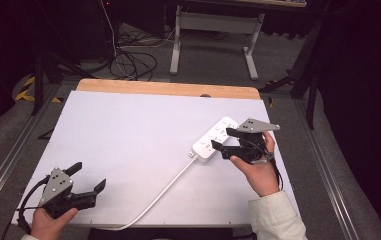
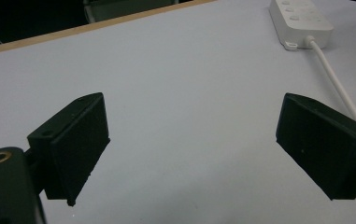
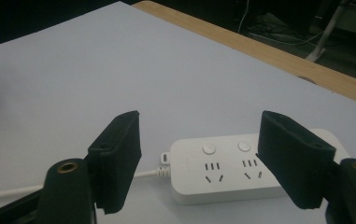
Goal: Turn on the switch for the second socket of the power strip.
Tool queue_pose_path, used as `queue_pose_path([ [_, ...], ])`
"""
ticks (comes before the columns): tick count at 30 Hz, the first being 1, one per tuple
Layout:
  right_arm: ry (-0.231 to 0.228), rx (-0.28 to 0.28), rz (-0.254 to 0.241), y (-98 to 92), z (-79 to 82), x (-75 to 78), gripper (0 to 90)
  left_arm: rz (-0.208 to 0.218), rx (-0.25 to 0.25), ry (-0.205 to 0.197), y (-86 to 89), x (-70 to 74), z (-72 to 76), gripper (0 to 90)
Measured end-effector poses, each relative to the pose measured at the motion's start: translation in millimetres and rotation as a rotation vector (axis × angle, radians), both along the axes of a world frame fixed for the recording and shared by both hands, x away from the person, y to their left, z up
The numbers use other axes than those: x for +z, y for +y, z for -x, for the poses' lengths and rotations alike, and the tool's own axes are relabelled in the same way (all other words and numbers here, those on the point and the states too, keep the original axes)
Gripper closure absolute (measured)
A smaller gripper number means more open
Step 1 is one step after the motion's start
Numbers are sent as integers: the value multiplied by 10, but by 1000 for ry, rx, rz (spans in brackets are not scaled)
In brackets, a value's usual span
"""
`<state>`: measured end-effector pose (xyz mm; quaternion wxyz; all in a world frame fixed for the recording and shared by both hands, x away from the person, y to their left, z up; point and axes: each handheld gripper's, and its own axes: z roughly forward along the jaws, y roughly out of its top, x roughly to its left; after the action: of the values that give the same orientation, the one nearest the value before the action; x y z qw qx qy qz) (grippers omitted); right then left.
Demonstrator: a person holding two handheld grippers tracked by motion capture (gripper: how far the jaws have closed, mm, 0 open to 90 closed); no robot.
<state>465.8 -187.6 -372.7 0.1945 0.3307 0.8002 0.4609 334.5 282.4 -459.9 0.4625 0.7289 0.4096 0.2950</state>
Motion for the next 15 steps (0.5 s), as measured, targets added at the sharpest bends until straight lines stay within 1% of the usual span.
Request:
queue_pose_path([
  [4,-17,19,-22,-75,122,-45,294,0,-1,-5,0,2,6,98],
  [11,-20,41,-59,-204,273,-163,269,1,-6,-6,0,6,10,98],
  [15,-33,59,-59,-261,362,-242,260,0,-5,-7,0,6,9,98],
])
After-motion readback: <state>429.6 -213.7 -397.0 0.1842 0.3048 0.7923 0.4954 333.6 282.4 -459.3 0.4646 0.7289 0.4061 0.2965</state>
